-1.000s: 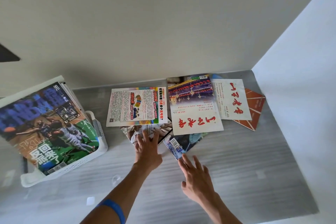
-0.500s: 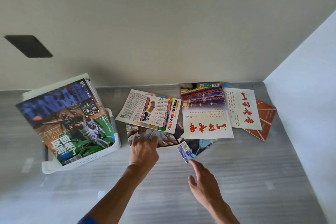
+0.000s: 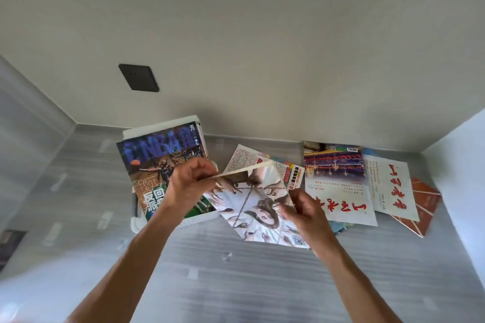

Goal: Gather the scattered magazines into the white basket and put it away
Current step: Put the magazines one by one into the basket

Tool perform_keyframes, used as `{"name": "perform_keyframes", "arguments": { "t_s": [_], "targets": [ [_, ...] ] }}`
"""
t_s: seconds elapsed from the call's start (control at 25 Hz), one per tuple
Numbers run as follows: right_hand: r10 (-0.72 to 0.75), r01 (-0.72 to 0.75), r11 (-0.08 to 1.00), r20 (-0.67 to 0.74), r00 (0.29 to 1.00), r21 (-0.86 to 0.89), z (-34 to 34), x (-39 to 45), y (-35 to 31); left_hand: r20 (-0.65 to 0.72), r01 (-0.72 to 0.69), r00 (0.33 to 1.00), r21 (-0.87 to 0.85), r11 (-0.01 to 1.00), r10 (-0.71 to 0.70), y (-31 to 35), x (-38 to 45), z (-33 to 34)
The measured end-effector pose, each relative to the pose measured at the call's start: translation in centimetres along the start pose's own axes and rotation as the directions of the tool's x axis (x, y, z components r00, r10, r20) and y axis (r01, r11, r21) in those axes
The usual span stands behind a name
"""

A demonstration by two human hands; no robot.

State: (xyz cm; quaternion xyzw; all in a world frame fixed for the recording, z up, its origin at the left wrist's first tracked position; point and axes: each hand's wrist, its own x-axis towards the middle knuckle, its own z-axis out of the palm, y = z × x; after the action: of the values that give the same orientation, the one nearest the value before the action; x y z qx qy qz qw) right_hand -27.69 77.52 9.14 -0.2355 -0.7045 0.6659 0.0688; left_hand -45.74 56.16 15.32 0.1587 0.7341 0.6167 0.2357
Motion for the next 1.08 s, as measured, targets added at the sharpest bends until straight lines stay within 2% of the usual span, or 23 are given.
{"name": "perform_keyframes", "arguments": {
  "t_s": [0.08, 0.16, 0.2, 0.28, 0.32, 0.44, 0.52, 0.6, 0.64, 0.68, 0.72, 0.76, 0.8, 0.84, 0.88, 0.92, 1.0, 1.08],
  "targets": [
    [0.053, -0.055, 0.982, 0.017, 0.998, 0.179, 0.9, -0.5, 0.0, 0.001, 0.212, 0.977, -0.178, 0.961, -0.215, -2.8, -0.5, -2.0],
    [0.066, -0.069, 0.95, 0.019, 0.998, 0.305, 1.9, -0.8, -0.3, 0.17, 0.38, 0.923, -0.285, 0.88, -0.344, -5.6, -2.3, -3.1],
    [0.045, -0.053, 0.948, 0.035, 0.998, 0.314, 2.2, -0.7, -0.6, 0.253, 0.446, 0.894, -0.4, 0.801, -0.371, -6.7, -3.3, -3.2],
    [0.005, -0.031, 0.963, 0.095, 0.995, 0.267, 3.0, -0.4, -1.6, 0.289, 0.493, 0.865, -0.64, 0.59, -0.41, -7.7, -4.6, -3.1],
    [0.005, -0.034, 0.975, 0.128, 0.992, 0.221, 3.5, -0.3, -2.1, 0.281, 0.482, 0.865, -0.697, 0.531, -0.416, -8.3, -4.8, -2.9],
    [-0.005, -0.014, 0.994, 0.173, 0.985, 0.109, 4.6, 0.4, -4.1, 0.289, 0.479, 0.864, -0.724, 0.496, -0.413, -8.3, -5.1, -3.0],
    [-0.133, 0.133, 0.991, 0.159, 0.978, 0.012, 4.6, 0.9, -6.0, 0.352, 0.486, 0.867, -0.756, 0.439, -0.354, -8.4, -5.1, -3.7],
    [-0.311, 0.342, 0.929, 0.201, 0.929, -0.142, 4.2, 1.8, -7.3, 0.431, 0.552, 0.83, -0.726, 0.411, -0.353, -8.3, -5.2, -4.5],
    [-0.353, 0.391, 0.895, 0.196, 0.915, -0.212, 3.9, 2.2, -7.3, 0.445, 0.577, 0.814, -0.69, 0.437, -0.373, -8.8, -5.2, -4.6],
    [-0.332, 0.361, 0.898, 0.15, 0.931, -0.252, 3.7, 2.5, -7.1, 0.444, 0.588, 0.808, -0.65, 0.482, -0.387, -8.9, -5.2, -4.6],
    [-0.24, 0.252, 0.95, 0.084, 0.967, -0.184, 3.7, 2.5, -6.6, 0.434, 0.58, 0.814, -0.612, 0.538, -0.386, -8.8, -5.2, -4.5],
    [-0.089, 0.088, 0.996, 0.048, 0.995, 0.034, 3.7, 2.2, -5.9, 0.412, 0.555, 0.831, -0.58, 0.597, -0.373, -8.8, -5.2, -4.4],
    [0.053, -0.08, 0.956, 0.099, 0.994, 0.284, 3.8, 1.9, -5.2, 0.376, 0.513, 0.857, -0.567, 0.645, -0.351, -9.0, -5.2, -4.2],
    [0.138, -0.206, 0.872, 0.18, 0.974, 0.444, 3.9, 1.5, -4.6, 0.33, 0.471, 0.882, -0.557, 0.684, -0.338, -9.3, -5.3, -4.0],
    [0.153, -0.247, 0.848, 0.231, 0.961, 0.469, 4.1, 1.2, -3.9, 0.271, 0.428, 0.904, -0.538, 0.726, -0.332, -9.6, -5.4, -3.8],
    [0.149, -0.232, 0.892, 0.231, 0.961, 0.388, 4.3, 1.1, -3.1, 0.198, 0.386, 0.922, -0.512, 0.767, -0.332, -10.0, -5.6, -3.6],
    [0.161, -0.17, 0.981, 0.095, 0.982, 0.094, 5.2, 1.0, -1.8, 0.077, 0.309, 0.948, -0.452, 0.836, -0.309, -11.0, -5.8, -3.4],
    [0.172, -0.17, 0.976, 0.007, 0.985, -0.137, 6.0, 0.8, -0.5, -0.014, 0.228, 0.969, -0.323, 0.918, -0.246, -11.9, -6.0, -3.4]
  ]
}}
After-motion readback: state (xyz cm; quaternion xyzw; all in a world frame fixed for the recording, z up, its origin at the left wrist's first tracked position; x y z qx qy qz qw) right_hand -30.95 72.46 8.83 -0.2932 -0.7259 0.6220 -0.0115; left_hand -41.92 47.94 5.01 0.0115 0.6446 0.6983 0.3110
